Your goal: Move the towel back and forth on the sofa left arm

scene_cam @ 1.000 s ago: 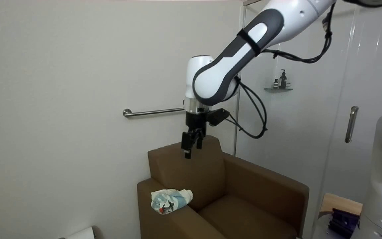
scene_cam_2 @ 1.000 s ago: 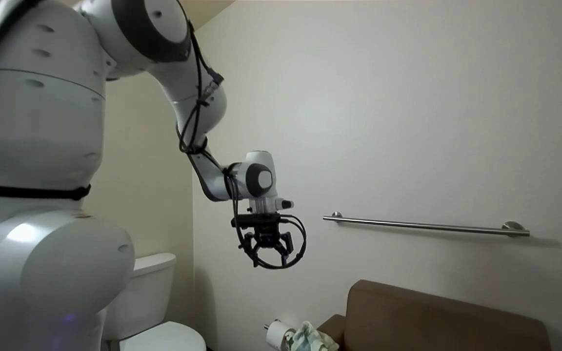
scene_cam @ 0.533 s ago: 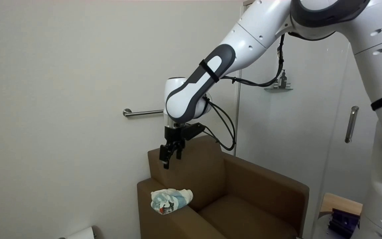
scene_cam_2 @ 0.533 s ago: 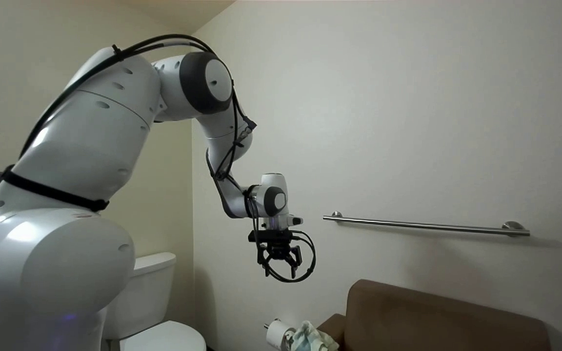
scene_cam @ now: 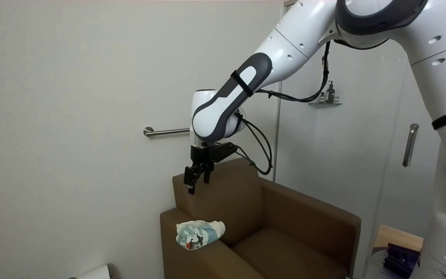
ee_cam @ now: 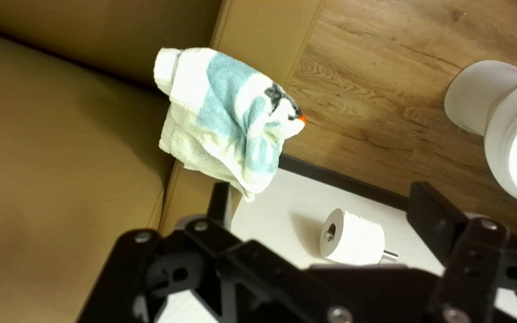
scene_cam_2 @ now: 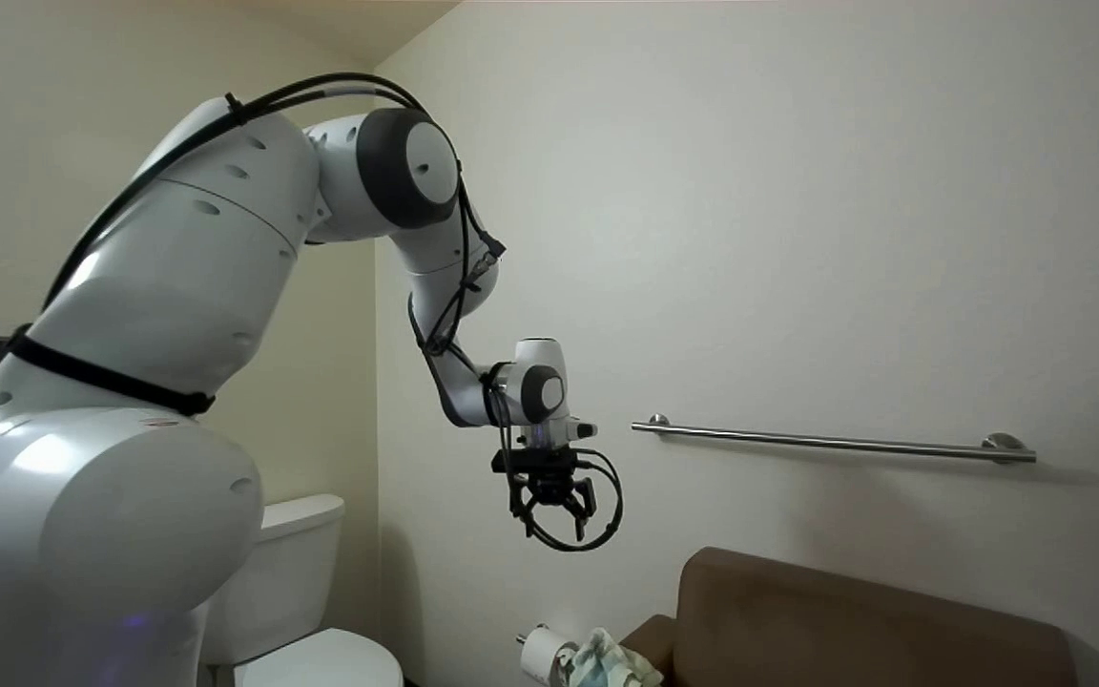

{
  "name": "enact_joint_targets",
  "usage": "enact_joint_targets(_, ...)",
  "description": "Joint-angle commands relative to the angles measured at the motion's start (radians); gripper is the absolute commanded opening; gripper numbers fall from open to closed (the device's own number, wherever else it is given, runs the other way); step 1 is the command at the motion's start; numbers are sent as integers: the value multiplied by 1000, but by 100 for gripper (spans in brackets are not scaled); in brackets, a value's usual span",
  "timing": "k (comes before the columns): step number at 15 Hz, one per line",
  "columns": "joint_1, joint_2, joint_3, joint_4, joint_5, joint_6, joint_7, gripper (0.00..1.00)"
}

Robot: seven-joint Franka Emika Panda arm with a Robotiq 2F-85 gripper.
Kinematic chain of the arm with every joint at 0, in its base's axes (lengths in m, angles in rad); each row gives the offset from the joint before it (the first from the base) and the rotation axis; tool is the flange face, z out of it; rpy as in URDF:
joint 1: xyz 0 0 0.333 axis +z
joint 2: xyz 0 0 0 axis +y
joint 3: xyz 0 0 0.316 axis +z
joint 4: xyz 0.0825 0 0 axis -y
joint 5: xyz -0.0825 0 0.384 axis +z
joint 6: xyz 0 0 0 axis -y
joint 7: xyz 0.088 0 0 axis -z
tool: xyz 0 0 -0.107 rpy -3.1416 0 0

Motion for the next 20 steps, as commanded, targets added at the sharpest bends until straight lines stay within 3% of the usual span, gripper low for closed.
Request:
enact_joint_targets(1, -31, 113, -5, 131, 21, 3, -23, 100)
enact_joint_targets(6, -125, 341, 54, 334, 132, -36, -118, 100)
enact_joint_targets(12, -133, 549, 63, 504, 127, -15, -107, 100)
enact_joint_targets(16, -74, 630, 33, 575, 83, -32, -69, 100)
enact_joint_targets(20, -3, 704, -50, 650, 30, -74, -9, 100)
